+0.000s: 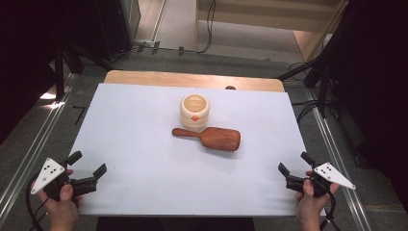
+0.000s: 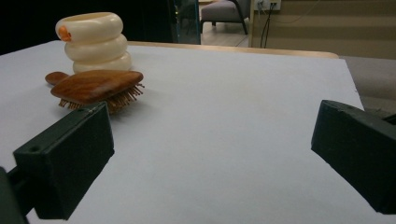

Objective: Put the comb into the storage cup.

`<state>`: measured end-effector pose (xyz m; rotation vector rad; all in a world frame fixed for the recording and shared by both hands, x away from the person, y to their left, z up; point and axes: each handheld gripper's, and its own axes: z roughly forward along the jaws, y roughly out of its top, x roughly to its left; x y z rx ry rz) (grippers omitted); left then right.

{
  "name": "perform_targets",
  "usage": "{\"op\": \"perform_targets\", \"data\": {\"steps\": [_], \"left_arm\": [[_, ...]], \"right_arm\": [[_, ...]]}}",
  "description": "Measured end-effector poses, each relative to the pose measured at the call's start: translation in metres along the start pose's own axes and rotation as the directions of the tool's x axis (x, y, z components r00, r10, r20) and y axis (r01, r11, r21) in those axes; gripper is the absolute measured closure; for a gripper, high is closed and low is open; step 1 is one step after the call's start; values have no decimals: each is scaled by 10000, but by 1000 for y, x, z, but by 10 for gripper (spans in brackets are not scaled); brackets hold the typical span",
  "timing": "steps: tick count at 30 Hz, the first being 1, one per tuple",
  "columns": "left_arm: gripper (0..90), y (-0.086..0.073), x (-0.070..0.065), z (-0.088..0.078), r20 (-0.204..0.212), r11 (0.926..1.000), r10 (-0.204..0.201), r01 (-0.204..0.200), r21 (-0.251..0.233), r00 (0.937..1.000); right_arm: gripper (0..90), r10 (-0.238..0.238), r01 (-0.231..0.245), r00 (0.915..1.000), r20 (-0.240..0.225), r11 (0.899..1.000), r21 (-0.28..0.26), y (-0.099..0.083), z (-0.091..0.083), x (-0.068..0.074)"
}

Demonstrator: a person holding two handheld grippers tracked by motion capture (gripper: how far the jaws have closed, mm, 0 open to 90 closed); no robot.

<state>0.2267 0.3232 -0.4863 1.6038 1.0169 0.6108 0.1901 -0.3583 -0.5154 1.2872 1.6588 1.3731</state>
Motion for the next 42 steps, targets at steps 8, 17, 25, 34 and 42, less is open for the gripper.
{"op": "perform_targets", "data": {"steps": [8,17,25,34,42], "left_arm": [[2,11,-4,1,156,9998,-76,79,-193,9998],[427,27,-21,19,-134,9997,-31,34,232,9999],[868,41,-29,43,365,9978,58,-82,654,9993],[900,48,-38,75,1194,9886,261,-434,1445,9925],[900,56,-43,101,1662,9839,144,-436,1734,9860]], "right_arm": [[0,-272,272,9996,-9,9995,130,0,3,3],[0,-236,236,9997,-63,9996,135,-1,3,3],[0,-350,351,9994,-66,9991,251,0,4,4],[0,-352,353,9994,-69,9991,247,0,4,4],[0,-339,340,9994,-48,9991,262,0,4,5]]}}
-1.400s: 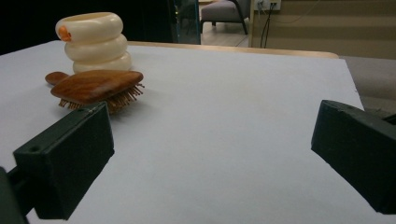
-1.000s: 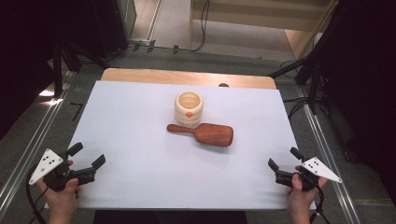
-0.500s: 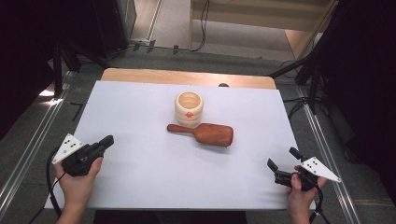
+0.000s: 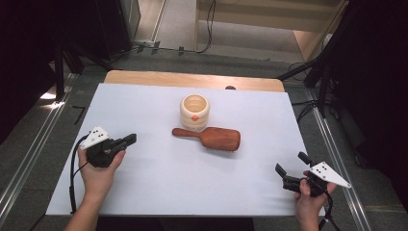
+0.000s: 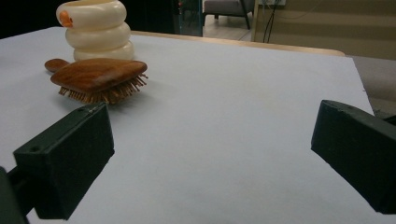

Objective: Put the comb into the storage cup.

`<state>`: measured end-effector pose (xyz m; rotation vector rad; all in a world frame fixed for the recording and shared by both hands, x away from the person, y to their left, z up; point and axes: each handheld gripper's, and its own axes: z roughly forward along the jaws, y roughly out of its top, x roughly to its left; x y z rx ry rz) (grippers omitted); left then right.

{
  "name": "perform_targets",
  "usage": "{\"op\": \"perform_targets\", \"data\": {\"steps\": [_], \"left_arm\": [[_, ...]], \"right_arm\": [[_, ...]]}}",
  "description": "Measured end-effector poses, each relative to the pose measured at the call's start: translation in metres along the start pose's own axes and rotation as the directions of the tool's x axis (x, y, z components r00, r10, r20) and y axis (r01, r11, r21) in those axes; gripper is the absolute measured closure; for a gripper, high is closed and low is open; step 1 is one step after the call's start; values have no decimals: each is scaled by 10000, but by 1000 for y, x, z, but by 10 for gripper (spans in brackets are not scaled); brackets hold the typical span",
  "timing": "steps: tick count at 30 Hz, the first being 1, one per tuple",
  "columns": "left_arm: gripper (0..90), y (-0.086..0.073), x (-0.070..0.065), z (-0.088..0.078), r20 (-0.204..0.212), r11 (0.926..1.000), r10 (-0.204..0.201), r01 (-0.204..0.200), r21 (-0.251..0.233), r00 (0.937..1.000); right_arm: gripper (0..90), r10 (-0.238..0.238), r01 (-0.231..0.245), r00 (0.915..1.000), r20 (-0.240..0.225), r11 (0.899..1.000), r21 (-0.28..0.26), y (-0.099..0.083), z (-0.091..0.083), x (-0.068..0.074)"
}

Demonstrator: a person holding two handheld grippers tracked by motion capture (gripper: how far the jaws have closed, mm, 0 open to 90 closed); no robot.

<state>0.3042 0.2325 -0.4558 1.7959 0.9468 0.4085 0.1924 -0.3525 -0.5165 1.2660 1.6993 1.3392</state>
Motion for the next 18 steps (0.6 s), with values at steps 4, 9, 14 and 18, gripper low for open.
{"op": "perform_targets", "data": {"steps": [4,9,14,18], "left_arm": [[900,12,-2,18,227,9993,262,-268,271,9994],[900,22,-4,42,519,9974,422,-451,563,9978],[900,24,-5,65,759,9962,231,-293,823,9969],[900,22,-5,88,935,9922,85,-200,1230,9956]], "right_arm": [[0,-37,37,10000,-18,10000,-5,0,0,0],[0,-124,124,9999,-44,9999,15,0,1,0],[0,-110,110,9999,-64,9999,4,0,1,0],[0,-103,103,9999,-79,9999,3,0,1,0]]}}
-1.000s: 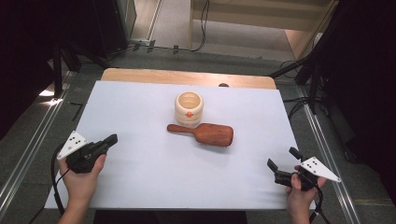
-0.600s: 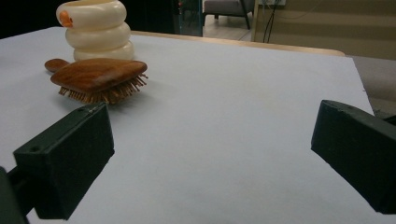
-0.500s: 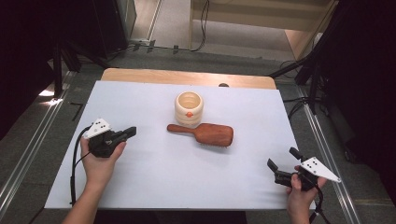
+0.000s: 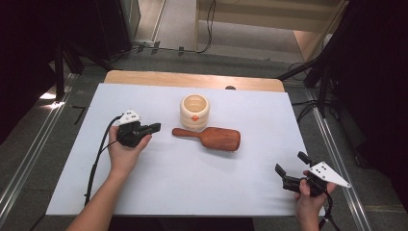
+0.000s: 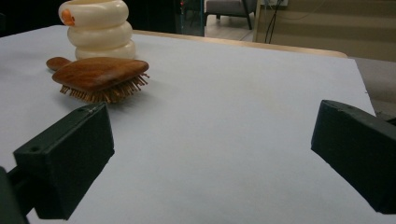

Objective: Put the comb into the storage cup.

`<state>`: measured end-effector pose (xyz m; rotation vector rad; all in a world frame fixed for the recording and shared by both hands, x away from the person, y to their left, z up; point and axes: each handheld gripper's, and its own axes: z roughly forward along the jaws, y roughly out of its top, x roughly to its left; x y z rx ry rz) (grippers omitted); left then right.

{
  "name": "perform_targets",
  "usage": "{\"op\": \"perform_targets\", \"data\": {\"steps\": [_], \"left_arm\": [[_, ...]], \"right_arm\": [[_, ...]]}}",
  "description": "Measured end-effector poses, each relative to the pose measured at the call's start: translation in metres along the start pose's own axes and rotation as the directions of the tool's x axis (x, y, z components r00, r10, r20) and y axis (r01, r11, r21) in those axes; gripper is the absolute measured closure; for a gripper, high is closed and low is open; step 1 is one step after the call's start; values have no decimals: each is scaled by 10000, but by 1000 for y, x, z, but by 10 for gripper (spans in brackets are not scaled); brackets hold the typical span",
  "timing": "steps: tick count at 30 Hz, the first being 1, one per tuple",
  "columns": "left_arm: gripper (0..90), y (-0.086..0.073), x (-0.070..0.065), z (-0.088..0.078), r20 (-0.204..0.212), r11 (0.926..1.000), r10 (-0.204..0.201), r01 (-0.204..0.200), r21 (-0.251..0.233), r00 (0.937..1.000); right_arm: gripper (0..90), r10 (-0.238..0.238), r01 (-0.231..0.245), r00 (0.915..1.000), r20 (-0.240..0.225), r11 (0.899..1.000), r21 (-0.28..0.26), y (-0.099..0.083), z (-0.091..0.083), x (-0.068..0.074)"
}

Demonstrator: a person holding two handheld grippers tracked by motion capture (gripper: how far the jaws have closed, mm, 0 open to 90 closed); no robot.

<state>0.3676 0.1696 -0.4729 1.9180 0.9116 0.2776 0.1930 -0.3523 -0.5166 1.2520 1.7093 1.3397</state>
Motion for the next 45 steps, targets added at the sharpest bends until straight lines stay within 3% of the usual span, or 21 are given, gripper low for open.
{"op": "perform_targets", "data": {"steps": [1,7,21,33,45], "left_arm": [[900,-1,2,10,72,9996,-209,208,165,9998],[900,3,5,34,134,9980,-407,400,494,9991],[900,10,6,72,275,9898,-358,317,1390,9990],[900,10,6,77,669,9845,-532,411,1702,9963],[900,7,-15,72,1285,9774,48,-318,2090,9917]], "right_arm": [[0,-28,28,10000,18,10000,10,0,0,0],[0,-30,30,10000,50,10000,11,0,0,0],[0,-73,73,10000,64,10000,44,0,1,0],[0,-144,144,9999,73,9999,92,0,2,1],[0,-148,148,9999,80,9999,67,0,2,0]]}}
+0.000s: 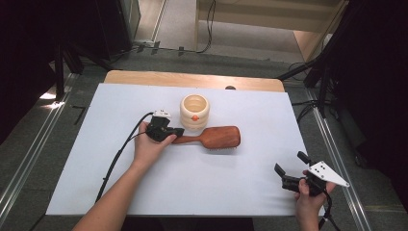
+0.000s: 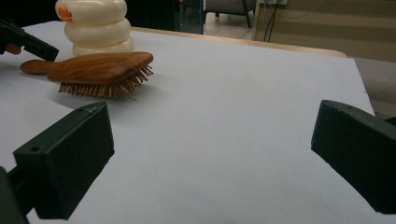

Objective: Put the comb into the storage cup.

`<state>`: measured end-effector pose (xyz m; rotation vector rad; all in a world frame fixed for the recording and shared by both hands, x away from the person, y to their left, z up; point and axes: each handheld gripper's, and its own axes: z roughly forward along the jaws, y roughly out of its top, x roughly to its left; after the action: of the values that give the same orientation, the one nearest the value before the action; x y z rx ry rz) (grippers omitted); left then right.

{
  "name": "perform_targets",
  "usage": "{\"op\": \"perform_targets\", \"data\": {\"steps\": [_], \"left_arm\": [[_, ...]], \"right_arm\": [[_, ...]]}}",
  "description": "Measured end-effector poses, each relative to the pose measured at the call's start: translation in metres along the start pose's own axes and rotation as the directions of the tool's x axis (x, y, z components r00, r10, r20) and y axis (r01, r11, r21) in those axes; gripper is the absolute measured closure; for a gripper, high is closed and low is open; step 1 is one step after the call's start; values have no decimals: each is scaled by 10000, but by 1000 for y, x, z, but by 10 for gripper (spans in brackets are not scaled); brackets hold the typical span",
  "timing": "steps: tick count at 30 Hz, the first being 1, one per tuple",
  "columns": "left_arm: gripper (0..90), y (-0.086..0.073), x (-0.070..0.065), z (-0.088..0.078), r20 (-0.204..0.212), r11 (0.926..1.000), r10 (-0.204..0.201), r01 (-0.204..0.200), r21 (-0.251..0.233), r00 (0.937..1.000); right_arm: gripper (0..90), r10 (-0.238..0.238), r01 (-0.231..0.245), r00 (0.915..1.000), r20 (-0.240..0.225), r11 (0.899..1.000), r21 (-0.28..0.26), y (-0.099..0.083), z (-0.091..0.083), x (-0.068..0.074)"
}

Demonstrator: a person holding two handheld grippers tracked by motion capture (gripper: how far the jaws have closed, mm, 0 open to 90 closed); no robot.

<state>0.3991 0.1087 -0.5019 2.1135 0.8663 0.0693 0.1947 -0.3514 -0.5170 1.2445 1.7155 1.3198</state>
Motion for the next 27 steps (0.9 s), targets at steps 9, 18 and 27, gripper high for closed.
{"op": "perform_targets", "data": {"steps": [9,18,27], "left_arm": [[900,-6,-12,-5,293,9987,407,-416,311,9987],[900,-13,-25,-4,670,9964,711,-740,419,9952],[900,-15,-40,-4,841,9905,1111,-1172,725,9902]], "right_arm": [[0,-1,1,10000,-3,10000,42,0,0,1],[0,-23,23,10000,12,10000,62,0,0,1],[0,-36,36,10000,13,10000,65,0,0,1]]}}
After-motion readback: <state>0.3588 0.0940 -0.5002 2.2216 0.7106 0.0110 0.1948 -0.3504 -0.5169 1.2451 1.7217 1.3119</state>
